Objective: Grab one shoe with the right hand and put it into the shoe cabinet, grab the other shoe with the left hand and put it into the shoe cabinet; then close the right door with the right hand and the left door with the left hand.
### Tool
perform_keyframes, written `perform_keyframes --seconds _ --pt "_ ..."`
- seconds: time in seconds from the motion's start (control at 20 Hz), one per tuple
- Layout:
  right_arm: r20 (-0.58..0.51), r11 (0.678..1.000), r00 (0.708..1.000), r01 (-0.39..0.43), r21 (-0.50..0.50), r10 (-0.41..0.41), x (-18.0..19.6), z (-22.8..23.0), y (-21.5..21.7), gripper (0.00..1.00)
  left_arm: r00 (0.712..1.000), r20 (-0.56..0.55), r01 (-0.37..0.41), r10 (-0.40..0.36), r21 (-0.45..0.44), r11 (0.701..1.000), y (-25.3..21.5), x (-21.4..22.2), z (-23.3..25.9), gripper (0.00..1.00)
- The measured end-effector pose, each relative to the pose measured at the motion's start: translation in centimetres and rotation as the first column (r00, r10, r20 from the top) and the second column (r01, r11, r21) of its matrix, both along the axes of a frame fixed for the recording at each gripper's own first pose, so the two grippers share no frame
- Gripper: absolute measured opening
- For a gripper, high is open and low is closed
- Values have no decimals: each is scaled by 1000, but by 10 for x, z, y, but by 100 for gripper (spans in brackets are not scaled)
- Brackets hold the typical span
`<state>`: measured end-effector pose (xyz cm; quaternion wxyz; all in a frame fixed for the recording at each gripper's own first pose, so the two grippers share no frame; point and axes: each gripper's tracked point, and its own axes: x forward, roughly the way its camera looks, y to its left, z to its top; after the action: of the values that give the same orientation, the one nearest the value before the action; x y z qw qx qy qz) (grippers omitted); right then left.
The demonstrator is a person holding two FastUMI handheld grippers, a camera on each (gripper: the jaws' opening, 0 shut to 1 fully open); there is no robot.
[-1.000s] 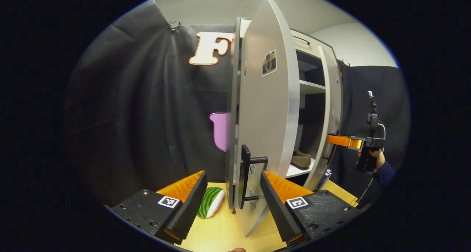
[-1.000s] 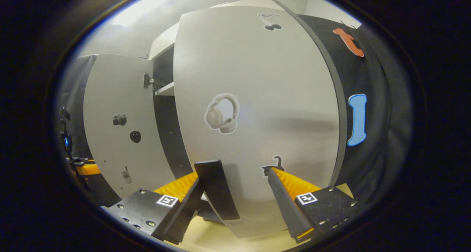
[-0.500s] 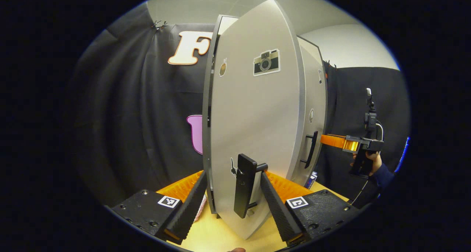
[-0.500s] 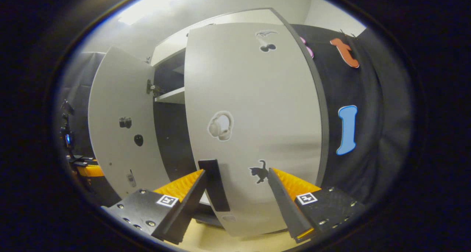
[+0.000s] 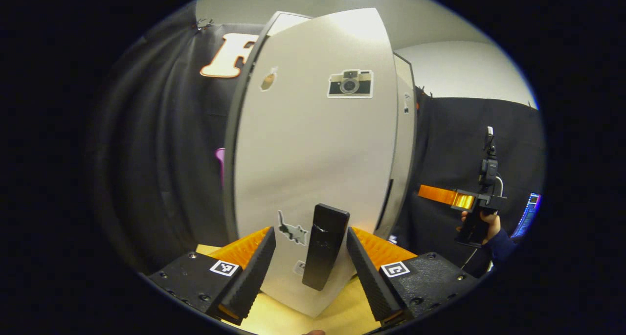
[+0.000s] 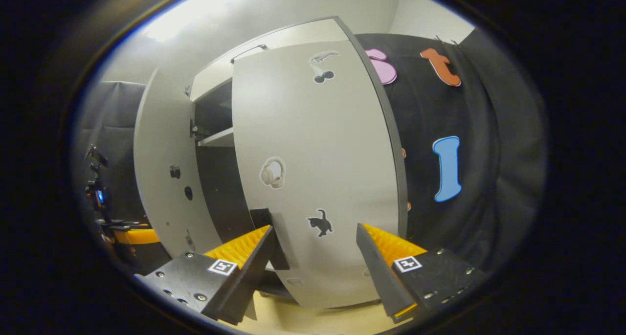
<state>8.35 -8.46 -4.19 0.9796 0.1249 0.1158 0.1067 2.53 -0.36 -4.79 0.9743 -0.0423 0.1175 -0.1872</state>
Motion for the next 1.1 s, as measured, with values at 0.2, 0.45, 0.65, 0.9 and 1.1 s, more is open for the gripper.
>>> perform_keyframes --seconds 0.2,0.45,0.65,0.9,1.1 --pt "9 998 999 50 -40 -49 -14 2 -32 100 1000 27 -4 2 58 998 -23 33 -2 88" --pt "-1 991 991 135 -26 -135 -29 -1 -71 100 1000 18 0 -1 79 997 -42 56 -11 91" --pt "-23 981 981 190 -34 -190 -41 -10 -96 100 1000 4 -24 24 60 998 -41 69 -17 89" --pt "-46 971 970 238 -35 -239 -47 -18 -117 97 999 -17 -34 34 -7 999 -46 79 -21 98" --pt "-50 961 961 271 -48 -273 -50 -21 -132 100 998 -11 -53 54 35 998 -48 87 -22 98"
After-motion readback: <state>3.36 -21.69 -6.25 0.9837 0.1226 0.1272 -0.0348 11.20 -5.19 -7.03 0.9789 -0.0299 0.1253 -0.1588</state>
